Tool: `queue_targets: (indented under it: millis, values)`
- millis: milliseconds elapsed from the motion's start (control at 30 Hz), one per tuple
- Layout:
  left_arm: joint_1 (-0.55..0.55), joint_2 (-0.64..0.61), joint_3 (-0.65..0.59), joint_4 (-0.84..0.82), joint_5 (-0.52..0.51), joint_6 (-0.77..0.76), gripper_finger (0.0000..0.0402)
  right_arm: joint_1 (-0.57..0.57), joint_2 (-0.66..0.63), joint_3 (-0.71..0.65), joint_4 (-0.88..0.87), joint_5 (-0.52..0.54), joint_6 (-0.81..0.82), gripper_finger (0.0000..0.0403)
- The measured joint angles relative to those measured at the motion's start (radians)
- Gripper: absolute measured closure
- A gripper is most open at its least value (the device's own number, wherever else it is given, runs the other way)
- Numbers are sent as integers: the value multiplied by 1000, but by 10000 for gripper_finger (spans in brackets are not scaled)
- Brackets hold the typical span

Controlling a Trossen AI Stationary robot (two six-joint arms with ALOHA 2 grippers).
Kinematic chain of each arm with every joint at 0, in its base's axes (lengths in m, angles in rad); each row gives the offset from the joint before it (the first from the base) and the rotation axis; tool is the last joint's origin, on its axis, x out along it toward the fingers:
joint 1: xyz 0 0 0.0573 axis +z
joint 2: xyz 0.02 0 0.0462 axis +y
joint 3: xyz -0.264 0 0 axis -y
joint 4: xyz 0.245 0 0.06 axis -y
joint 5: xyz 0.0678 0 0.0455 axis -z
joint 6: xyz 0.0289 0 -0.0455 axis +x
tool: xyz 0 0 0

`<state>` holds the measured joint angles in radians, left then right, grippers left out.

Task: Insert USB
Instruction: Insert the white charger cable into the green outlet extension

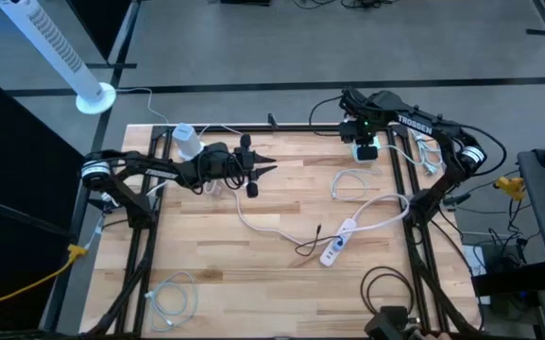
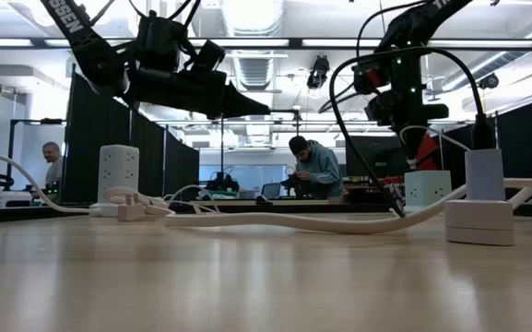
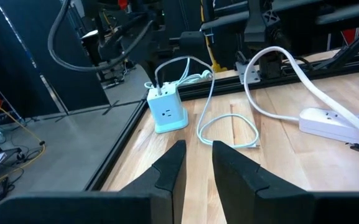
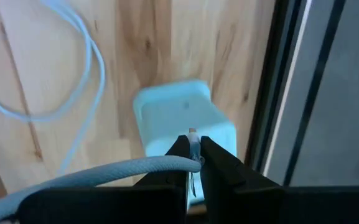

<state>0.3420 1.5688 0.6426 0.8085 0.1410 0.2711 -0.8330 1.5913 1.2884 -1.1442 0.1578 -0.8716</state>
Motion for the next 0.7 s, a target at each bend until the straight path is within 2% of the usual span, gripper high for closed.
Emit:
queue_targets:
  millis: [100, 700]
  values:
    - [0, 0, 0, 0, 0, 0, 336, -1, 0, 0, -30, 26, -7, 392]
    - [0, 0, 0, -12, 0, -18, 334, -12, -2, -43, -18, 12, -36, 392]
